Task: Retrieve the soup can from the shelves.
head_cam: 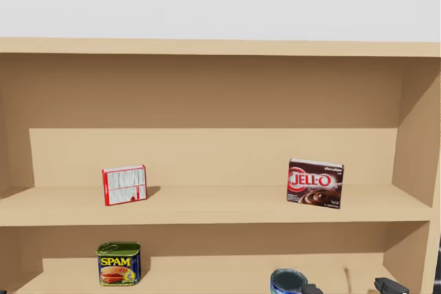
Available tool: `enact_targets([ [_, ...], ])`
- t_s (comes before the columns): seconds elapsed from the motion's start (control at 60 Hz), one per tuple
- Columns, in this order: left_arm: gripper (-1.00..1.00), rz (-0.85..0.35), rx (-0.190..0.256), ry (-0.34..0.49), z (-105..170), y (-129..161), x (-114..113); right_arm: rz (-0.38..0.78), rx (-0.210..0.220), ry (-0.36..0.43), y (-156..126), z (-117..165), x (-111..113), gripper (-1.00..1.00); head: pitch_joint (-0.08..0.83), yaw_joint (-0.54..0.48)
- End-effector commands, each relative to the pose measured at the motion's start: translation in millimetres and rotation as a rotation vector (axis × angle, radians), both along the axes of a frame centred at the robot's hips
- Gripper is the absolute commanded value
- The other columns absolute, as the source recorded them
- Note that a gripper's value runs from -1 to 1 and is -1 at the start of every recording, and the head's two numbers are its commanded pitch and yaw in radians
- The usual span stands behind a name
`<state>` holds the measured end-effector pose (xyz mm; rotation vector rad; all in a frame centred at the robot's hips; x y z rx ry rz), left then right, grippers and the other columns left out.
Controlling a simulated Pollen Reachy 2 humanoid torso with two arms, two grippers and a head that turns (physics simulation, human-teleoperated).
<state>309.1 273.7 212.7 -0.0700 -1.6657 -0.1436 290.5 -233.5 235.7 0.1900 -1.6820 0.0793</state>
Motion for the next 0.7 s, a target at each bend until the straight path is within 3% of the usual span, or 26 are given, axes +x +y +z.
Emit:
enact_targets([
  [0.017, -1.00, 0.004, 0.017, -0.019, 0.1, -2.6, -1.2, -0.012, 0.000, 0.010, 1.3, -4.9, -1.0, -1.00, 0.013, -0.04],
  [0.083, -1.00, 0.005, 0.015, -0.019, 0.4, -2.3, -1.1, 0.022, 0.000, 0.022, 0.6, -4.0, -0.4, -1.00, 0.038, -0.05],
  [0.317, -1.00, 0.000, 0.016, -0.036, 3.2, -2.0, -3.3, -0.019, -0.016, 0.016, -0.3, -6.1, 3.1, -1.00, 0.213, -0.05],
  [0.7, -1.00, -0.008, 0.063, -0.073, 6.4, -9.0, -10.6, -0.051, -0.030, -0.009, -0.5, -9.8, 3.1, -1.00, 0.460, 0.04],
])
